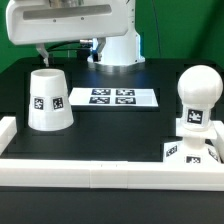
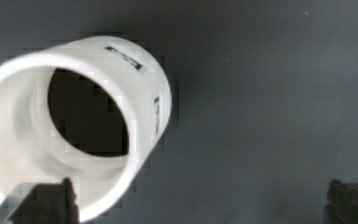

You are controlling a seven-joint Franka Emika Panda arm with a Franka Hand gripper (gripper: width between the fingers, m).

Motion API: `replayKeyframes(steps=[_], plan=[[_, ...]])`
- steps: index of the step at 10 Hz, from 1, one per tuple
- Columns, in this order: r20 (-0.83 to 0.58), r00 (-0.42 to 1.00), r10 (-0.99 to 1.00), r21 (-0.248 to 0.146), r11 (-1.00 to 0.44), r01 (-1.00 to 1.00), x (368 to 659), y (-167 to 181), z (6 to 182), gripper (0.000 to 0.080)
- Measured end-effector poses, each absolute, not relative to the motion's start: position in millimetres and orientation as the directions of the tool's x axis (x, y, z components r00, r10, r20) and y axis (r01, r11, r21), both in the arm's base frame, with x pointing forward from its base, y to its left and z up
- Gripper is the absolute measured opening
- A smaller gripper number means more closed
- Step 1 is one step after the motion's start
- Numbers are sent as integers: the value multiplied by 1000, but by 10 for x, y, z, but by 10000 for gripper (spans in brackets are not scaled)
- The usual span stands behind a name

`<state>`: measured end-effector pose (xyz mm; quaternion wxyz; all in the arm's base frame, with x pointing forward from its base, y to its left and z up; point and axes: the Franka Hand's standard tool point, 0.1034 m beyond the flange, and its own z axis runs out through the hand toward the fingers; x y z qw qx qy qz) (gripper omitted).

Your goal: Assemble lamp

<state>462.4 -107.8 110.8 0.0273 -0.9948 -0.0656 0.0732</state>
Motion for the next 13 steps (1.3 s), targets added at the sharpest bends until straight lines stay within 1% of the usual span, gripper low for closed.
replayKeyframes(steps=[3,5,7,8,9,10,11,12,13], plan=[[-154,976,153,-61,-988,145,4554,-1142,900,699],[-165,974,154,-64,-987,146,4519,-1165,829,699],[-173,972,157,-69,-987,147,4501,-1167,801,699],[-177,972,158,-72,-987,147,4499,-1167,806,578],[-177,971,159,-72,-986,148,4499,-1160,802,442],[-178,971,160,-72,-986,149,4498,-1158,800,442],[-178,971,160,-72,-986,149,4498,-1158,799,261],[-178,971,160,-72,-986,149,4498,-1157,798,127],[-176,971,161,-72,-986,150,4507,-1154,808,127]])
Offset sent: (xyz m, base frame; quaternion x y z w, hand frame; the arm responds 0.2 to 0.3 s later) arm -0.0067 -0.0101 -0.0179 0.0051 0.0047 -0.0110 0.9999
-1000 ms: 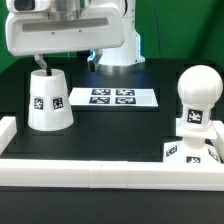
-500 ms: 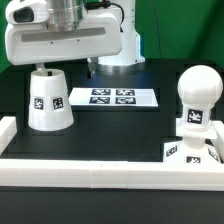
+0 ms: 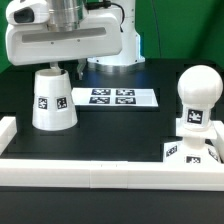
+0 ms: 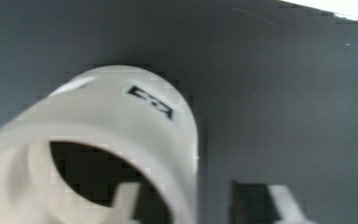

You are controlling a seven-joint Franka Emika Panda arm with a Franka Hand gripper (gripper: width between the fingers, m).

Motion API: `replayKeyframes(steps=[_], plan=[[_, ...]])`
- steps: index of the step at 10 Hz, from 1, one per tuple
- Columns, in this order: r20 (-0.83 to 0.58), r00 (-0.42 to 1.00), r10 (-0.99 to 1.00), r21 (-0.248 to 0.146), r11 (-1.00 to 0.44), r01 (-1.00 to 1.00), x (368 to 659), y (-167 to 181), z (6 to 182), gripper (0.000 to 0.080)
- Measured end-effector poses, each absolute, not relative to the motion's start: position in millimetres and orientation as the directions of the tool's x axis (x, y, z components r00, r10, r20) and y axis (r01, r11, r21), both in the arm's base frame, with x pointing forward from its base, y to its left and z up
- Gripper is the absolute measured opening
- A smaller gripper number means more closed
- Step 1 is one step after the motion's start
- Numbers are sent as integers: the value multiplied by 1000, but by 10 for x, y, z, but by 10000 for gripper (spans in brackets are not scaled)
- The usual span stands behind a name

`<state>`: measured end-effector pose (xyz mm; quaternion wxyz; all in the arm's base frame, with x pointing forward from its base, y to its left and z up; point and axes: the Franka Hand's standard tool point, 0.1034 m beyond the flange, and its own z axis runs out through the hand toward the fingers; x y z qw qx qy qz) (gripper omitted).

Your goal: Assemble lamp

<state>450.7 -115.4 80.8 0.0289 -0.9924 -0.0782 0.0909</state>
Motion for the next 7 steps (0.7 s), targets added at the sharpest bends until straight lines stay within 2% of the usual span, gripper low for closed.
replayKeyframes(steps=[1,6,7], plan=[[-176,971,161,-72,-986,150,4506,-1154,806,47],[-180,971,155,-73,-987,144,4508,-1128,808,47],[-212,970,122,-92,-990,105,4507,-980,828,48]])
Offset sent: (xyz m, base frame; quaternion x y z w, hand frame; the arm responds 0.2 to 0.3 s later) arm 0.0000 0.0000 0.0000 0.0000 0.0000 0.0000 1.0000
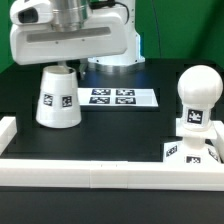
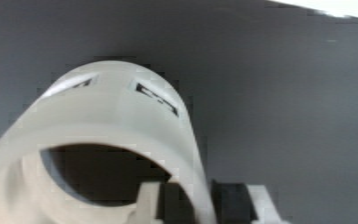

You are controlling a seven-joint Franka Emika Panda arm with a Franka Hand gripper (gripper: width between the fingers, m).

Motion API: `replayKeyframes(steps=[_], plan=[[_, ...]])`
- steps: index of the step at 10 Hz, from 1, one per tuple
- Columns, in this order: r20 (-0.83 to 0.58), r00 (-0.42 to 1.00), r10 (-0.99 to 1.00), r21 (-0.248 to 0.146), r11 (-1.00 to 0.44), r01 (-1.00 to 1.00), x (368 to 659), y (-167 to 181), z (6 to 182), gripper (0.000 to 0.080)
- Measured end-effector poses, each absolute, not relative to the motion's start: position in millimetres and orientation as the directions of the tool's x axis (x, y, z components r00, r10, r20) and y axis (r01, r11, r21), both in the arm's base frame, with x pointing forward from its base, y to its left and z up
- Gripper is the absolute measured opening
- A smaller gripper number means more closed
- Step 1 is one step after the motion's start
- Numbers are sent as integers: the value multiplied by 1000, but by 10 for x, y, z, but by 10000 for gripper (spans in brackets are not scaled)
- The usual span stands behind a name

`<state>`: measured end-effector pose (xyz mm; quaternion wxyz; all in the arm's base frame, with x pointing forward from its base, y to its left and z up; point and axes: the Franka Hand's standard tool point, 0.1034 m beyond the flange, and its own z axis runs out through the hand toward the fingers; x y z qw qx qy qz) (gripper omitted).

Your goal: Assemble lamp

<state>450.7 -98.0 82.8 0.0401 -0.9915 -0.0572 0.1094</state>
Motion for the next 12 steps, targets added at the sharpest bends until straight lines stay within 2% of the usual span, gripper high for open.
replayKeyframes(steps=[1,2,4,6,7,9,12], plan=[[-219,971,96,-107,-991,74,4577,-804,870,48],[-246,968,42,-130,-992,10,4667,-580,984,48],[-232,973,0,-194,-980,-46,5103,-241,1373,48],[-211,976,-54,-198,-975,-97,5480,-108,1725,48],[-196,977,-84,-194,-973,-122,5671,-77,1839,48],[-210,972,-109,-192,-970,-150,5812,-42,1954,48],[-209,972,-108,-191,-970,-149,5806,-48,1923,48]])
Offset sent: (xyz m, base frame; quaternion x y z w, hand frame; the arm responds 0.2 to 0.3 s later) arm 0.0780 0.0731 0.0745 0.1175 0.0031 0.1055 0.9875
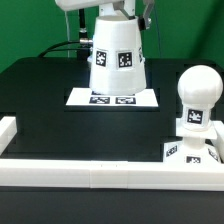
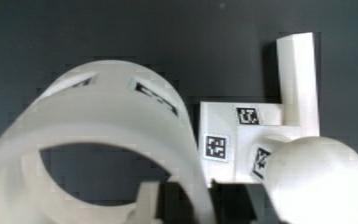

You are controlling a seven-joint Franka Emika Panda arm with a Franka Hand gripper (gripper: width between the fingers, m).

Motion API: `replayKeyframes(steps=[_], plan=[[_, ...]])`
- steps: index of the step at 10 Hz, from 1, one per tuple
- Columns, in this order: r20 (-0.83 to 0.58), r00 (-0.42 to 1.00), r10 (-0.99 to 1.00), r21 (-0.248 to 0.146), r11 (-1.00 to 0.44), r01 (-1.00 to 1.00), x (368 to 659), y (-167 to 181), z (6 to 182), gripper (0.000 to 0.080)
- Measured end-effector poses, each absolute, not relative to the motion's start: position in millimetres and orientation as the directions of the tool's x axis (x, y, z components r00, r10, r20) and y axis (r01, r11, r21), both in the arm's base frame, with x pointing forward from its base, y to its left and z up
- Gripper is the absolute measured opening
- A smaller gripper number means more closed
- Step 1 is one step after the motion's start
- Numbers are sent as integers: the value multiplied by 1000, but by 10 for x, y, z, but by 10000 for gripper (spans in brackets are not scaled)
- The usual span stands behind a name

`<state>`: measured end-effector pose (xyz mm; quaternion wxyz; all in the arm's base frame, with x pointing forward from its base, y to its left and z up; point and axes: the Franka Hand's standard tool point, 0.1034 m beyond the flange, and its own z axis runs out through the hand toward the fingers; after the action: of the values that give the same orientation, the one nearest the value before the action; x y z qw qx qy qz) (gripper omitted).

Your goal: Assemble lamp

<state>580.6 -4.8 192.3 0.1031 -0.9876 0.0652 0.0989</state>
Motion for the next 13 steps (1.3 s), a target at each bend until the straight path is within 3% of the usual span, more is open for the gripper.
replayKeyframes(steps=[1,3,6,8,9,11,13], plan=[[-209,972,-109,-191,-970,-149,5807,-38,1929,48],[-204,970,-131,-208,-963,-173,5948,172,2157,48],[-205,959,-195,-204,-950,-236,6145,512,2449,48],[-210,955,-210,-202,-946,-253,6304,761,2525,48],[-216,952,-218,-199,-945,-261,6336,860,2483,48],[-237,950,-203,-188,-950,-250,6329,1007,2239,48],[-248,948,-201,-177,-952,-248,6285,1057,1915,48]])
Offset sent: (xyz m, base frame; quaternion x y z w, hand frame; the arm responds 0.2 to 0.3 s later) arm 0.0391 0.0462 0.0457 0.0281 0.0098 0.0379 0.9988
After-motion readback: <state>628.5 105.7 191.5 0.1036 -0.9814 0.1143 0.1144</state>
